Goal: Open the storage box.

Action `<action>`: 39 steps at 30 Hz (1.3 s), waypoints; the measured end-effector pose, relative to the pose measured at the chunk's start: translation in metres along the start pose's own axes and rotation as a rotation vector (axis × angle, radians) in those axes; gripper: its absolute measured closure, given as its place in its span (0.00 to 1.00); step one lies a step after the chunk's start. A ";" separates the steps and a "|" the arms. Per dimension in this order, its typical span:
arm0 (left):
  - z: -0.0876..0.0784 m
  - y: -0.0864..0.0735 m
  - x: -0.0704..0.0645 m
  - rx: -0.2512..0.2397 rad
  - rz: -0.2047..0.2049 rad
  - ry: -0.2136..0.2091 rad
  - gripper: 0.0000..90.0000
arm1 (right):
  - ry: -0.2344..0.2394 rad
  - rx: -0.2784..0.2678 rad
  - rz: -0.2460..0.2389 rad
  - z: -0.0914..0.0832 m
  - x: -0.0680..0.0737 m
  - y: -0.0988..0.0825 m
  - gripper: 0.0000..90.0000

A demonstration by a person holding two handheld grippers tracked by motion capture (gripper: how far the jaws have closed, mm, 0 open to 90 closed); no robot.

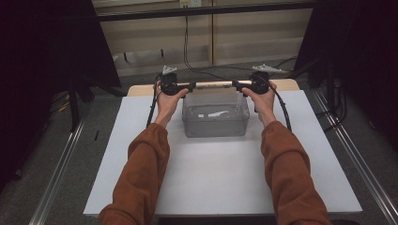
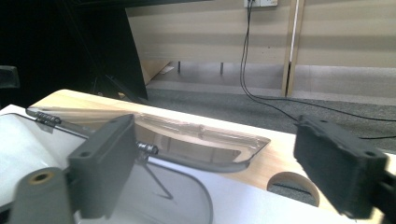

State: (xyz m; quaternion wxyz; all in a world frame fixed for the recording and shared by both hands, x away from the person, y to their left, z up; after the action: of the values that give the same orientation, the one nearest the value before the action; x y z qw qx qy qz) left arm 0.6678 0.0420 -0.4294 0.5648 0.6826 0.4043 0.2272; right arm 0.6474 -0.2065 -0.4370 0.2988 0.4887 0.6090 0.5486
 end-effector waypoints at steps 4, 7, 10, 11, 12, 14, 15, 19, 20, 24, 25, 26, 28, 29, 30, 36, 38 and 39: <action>-0.008 0.000 -0.005 -0.017 0.028 -0.015 0.05 | 0.004 -0.013 -0.041 -0.007 0.001 0.001 0.08; -0.016 0.000 -0.005 -0.048 0.013 -0.023 0.05 | 0.010 -0.042 -0.050 -0.012 0.004 0.004 0.06; -0.023 -0.003 -0.004 -0.057 0.026 -0.024 0.03 | 0.000 -0.044 -0.063 -0.018 0.006 0.004 0.06; -0.025 -0.002 -0.004 -0.068 0.027 -0.023 0.03 | 0.000 -0.050 -0.071 -0.019 0.006 0.004 0.06; -0.028 -0.002 -0.004 -0.074 0.026 -0.026 0.03 | -0.004 -0.049 -0.081 -0.022 0.007 0.003 0.06; -0.033 -0.001 -0.006 -0.100 0.017 -0.038 0.04 | -0.002 -0.055 -0.095 -0.026 0.010 0.003 0.06; -0.036 -0.002 -0.006 -0.105 0.018 -0.035 0.03 | 0.005 -0.059 -0.099 -0.028 0.012 0.003 0.05; -0.045 -0.004 -0.010 -0.114 0.063 -0.029 0.03 | -0.011 -0.073 -0.122 -0.036 0.016 0.002 0.03; -0.048 -0.004 -0.011 -0.118 0.066 -0.033 0.03 | -0.010 -0.075 -0.124 -0.038 0.017 0.002 0.02; -0.057 -0.006 -0.021 -0.131 0.079 -0.052 0.03 | -0.026 -0.099 -0.144 -0.047 0.020 0.003 0.00; -0.059 -0.007 -0.022 -0.128 0.092 -0.054 0.03 | -0.025 -0.104 -0.147 -0.050 0.020 0.004 0.00; -0.061 -0.008 -0.023 -0.123 0.106 -0.056 0.03 | -0.025 -0.110 -0.142 -0.052 0.020 0.004 0.01; -0.066 -0.007 -0.023 -0.130 0.120 -0.049 0.03 | -0.018 -0.110 -0.135 -0.057 0.021 0.001 0.02; -0.070 -0.007 -0.022 -0.138 0.119 -0.050 0.03 | -0.022 -0.108 -0.138 -0.059 0.020 0.000 0.02; -0.071 -0.007 -0.023 -0.139 0.114 -0.052 0.03 | -0.025 -0.106 -0.148 -0.061 0.020 -0.002 0.02; -0.082 -0.009 -0.026 -0.157 0.109 -0.046 0.03 | -0.029 -0.134 -0.167 -0.072 0.026 -0.001 0.01; -0.085 -0.010 -0.028 -0.157 0.112 -0.045 0.03 | -0.025 -0.136 -0.175 -0.075 0.029 -0.001 0.00; -0.087 -0.010 -0.029 -0.163 0.109 -0.043 0.03 | -0.024 -0.139 -0.175 -0.076 0.030 -0.001 0.00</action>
State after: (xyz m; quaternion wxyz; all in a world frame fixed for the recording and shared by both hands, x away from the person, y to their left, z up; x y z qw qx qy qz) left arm 0.5811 0.0698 -0.4124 0.6137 0.6600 0.3346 0.2752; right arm 0.5686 -0.2070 -0.4156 0.3858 0.4183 0.6063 0.5555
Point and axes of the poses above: each handheld gripper's, and its own axes: z roughly forward along the jaws, y roughly out of its top, x roughly to its left, the point moved 9 cm from there along z, roughly forward along the jaws, and after that the axes turned 8 degrees about -x, right-handed, at the moved point
